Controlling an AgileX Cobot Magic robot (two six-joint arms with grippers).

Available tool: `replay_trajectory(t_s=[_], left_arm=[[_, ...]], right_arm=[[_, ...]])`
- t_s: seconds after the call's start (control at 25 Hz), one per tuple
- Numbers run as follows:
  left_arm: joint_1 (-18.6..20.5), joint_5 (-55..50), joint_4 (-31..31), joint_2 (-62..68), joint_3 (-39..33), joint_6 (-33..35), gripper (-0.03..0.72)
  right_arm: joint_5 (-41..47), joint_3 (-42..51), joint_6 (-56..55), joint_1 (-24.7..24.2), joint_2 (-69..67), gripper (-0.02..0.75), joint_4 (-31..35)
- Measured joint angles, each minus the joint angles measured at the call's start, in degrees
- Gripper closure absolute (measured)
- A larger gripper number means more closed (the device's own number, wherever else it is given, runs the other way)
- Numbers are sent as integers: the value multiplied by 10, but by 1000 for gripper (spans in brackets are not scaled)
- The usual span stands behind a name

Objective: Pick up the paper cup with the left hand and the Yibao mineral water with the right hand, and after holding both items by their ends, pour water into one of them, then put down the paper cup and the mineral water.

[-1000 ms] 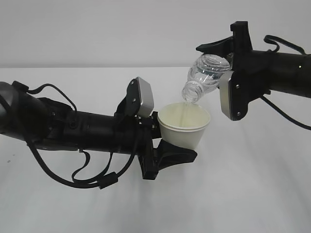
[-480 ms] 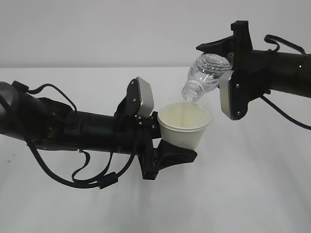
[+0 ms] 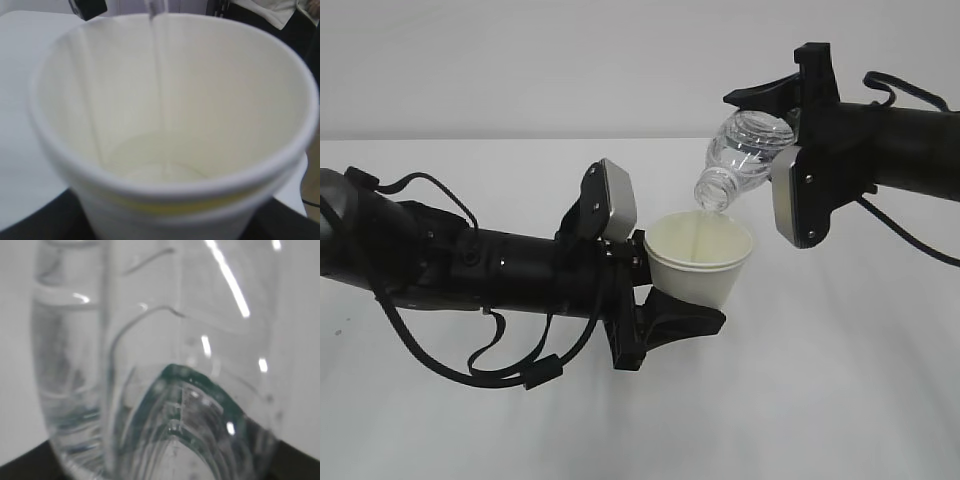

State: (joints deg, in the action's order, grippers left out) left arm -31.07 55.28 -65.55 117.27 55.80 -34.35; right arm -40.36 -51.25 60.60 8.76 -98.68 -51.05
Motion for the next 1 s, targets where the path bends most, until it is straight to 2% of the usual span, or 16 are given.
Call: replay_trajectory(t_s=[1.0], left_arm=[[0, 0, -1, 0, 0, 0, 257]], right_arm=[[0, 0, 19, 0, 0, 276, 1]])
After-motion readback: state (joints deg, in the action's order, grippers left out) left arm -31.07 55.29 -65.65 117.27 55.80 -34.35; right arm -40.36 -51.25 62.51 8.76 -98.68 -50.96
